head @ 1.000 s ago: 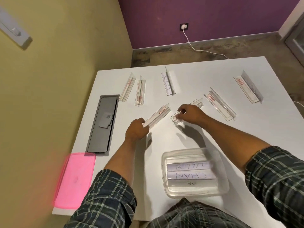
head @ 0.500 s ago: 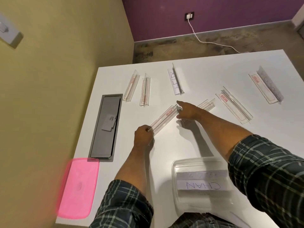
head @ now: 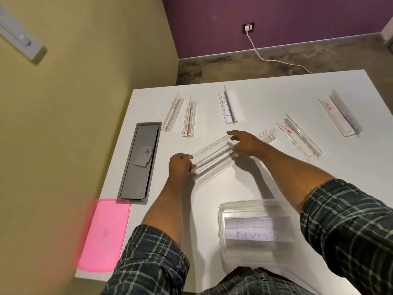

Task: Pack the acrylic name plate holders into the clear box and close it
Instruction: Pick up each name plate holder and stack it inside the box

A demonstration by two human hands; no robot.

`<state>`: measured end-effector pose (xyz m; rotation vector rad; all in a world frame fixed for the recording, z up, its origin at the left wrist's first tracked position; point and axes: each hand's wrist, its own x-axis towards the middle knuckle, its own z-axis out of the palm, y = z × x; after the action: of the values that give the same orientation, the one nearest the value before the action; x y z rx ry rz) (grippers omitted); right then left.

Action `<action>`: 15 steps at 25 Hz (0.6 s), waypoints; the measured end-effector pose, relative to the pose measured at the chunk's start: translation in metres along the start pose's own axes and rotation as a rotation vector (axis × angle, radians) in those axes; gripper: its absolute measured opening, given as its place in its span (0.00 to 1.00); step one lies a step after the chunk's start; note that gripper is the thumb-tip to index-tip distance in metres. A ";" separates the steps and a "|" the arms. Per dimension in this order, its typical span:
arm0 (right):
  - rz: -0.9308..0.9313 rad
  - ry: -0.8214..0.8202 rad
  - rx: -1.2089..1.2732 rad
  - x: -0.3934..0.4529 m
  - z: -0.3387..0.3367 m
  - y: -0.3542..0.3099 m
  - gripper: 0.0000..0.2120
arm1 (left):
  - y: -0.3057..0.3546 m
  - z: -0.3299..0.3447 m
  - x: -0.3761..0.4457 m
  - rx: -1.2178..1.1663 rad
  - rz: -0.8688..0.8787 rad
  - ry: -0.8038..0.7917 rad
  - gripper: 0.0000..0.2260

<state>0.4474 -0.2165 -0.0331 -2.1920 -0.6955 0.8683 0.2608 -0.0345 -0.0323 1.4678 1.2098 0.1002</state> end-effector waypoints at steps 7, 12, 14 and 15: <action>-0.112 0.023 -0.169 -0.059 -0.029 0.001 0.41 | 0.020 0.000 -0.041 -0.077 -0.164 0.002 0.16; -0.167 0.046 -0.293 -0.106 -0.049 0.014 0.37 | 0.024 0.018 -0.079 0.049 -0.288 -0.202 0.17; -0.220 0.047 -0.473 -0.128 -0.060 0.020 0.31 | 0.022 0.024 -0.089 0.113 -0.284 -0.238 0.17; -0.238 0.044 -0.550 -0.139 -0.065 0.024 0.29 | 0.021 0.027 -0.092 0.145 -0.271 -0.256 0.16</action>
<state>0.4122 -0.3498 0.0377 -2.5149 -1.2611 0.5444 0.2484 -0.1132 0.0257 1.3779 1.2112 -0.3558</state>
